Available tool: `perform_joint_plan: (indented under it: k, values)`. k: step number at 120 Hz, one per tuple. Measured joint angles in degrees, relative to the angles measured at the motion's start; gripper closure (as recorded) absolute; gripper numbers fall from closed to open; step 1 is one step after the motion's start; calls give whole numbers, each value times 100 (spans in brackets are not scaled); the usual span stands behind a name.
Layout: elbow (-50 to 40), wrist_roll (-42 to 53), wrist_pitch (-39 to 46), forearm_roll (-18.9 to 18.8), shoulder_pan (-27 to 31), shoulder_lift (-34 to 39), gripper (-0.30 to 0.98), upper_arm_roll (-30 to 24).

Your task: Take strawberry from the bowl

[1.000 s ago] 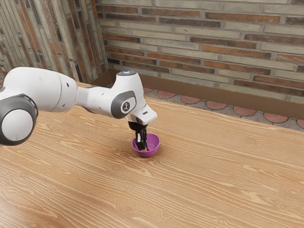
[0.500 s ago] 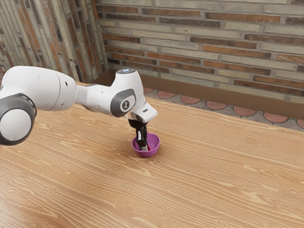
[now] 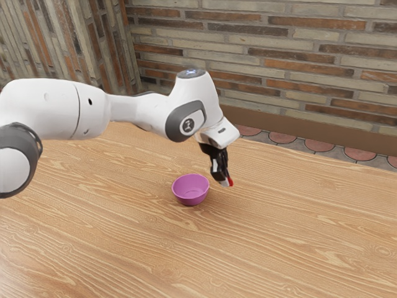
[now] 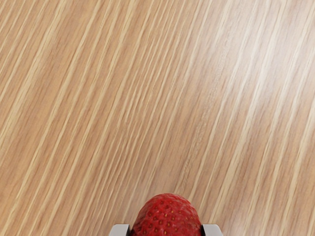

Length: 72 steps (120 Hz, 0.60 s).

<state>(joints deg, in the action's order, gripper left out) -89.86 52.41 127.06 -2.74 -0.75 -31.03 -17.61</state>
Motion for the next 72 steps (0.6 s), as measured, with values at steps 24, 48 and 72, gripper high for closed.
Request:
perform_joint_plan:
  k: [24,48,72]
  values:
    - [76,-43,-10,17,-20,-173,39,-13]
    - [-302,-620,-1144,154,-93,1760,15,24]
    - [879,-1905,-3719,112,591,3454,6,512]
